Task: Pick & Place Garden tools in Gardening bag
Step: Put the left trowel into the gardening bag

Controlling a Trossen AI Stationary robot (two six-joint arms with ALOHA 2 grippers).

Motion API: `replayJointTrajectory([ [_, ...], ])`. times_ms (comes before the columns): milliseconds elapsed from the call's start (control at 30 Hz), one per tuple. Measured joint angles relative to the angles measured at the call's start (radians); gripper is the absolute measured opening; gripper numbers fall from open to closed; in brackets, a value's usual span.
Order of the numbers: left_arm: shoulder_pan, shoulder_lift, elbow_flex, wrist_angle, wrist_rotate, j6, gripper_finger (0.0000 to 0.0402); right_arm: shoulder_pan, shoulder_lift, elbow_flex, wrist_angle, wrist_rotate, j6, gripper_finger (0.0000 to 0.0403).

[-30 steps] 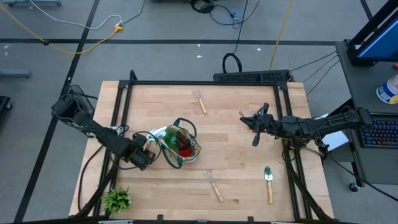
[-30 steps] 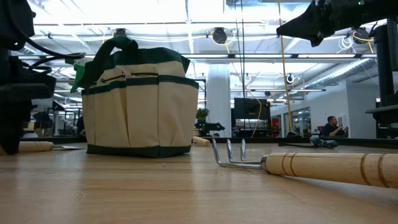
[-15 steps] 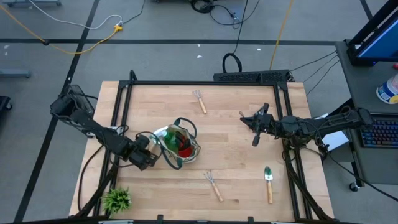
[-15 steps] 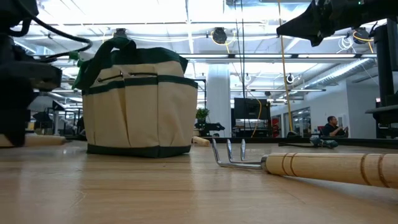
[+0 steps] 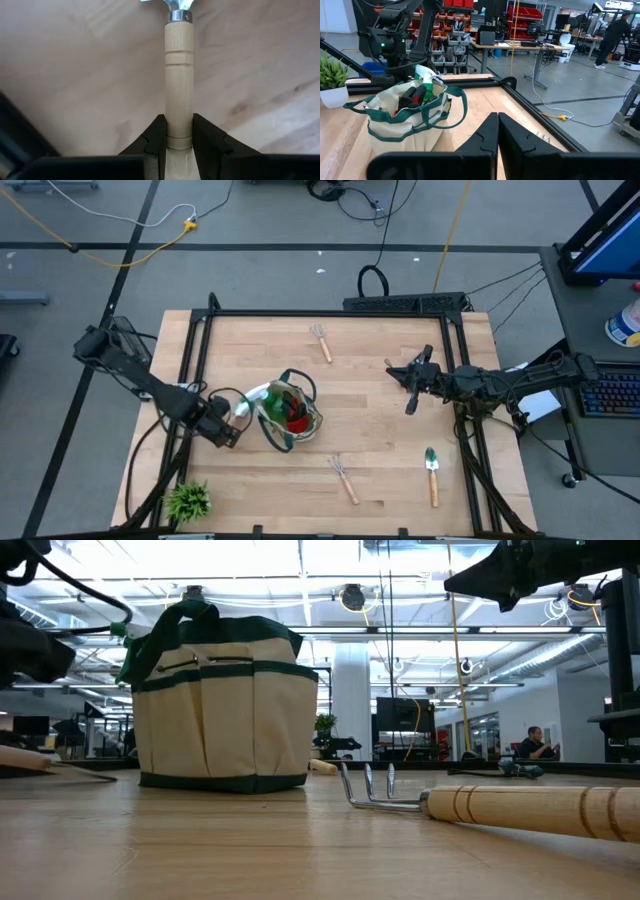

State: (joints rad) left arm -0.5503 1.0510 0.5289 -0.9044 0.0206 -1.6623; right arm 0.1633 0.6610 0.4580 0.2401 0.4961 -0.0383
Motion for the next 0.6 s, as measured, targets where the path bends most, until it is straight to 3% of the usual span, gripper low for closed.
replayJointTrajectory([
  [300, 0.0, -0.103, 0.008, -0.032, 0.104, 0.002, 0.0067, 0.0, 0.0, 0.0, 0.02, 0.0, -0.008, 0.0],
  [600, 0.0, -0.13, 0.191, -0.264, 0.115, 0.034, 0.0067, 0.0, 0.0, 0.0, 0.024, 0.0, -0.008, 0.0],
])
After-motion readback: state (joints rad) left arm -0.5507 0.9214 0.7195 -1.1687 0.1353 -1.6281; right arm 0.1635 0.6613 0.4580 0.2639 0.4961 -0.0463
